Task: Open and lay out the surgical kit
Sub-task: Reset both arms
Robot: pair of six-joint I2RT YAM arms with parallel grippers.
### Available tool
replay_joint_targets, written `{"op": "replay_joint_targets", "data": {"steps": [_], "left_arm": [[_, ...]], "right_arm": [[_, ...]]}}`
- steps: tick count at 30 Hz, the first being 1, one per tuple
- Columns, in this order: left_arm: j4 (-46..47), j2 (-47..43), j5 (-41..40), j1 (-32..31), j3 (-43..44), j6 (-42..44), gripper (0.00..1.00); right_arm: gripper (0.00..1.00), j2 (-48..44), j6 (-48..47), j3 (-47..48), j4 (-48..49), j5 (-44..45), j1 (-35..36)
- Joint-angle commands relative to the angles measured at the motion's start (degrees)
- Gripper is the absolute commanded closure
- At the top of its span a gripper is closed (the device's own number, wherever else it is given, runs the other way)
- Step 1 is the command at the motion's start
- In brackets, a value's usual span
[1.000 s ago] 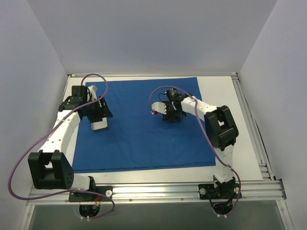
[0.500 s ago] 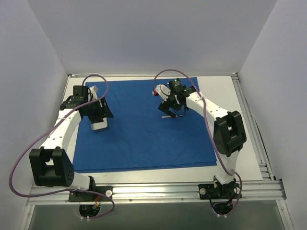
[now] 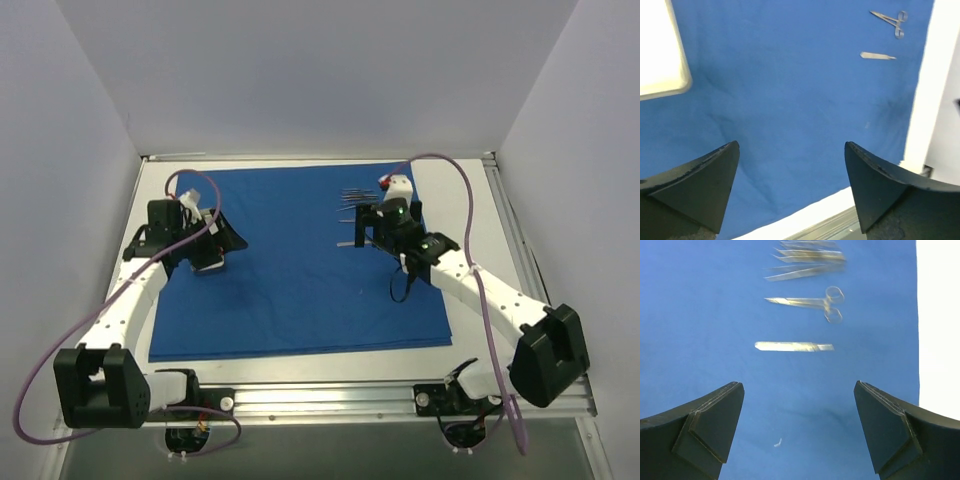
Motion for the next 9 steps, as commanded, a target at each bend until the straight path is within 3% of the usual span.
{"op": "replay_joint_targets", "data": {"steps": [1, 4, 9], "left_arm": [[10.59, -5.21, 6.95, -0.4, -5.4, -6.69, 0.06], [21.48, -9.87, 10.99, -0.75, -13.04, -13.18, 0.06], [53.0, -14.19, 17.93, -2.59, -28.25, -30.14, 0.06]], "right_arm": [[0.0, -5.02, 12.98, -7.27, 6.54, 7.09, 0.36], [0.0, -12.65, 12.64, -17.11, 14.02, 4.55, 0.71], [0.0, -24.8, 16.22, -31.36, 22.63, 0.69, -0.86]]}}
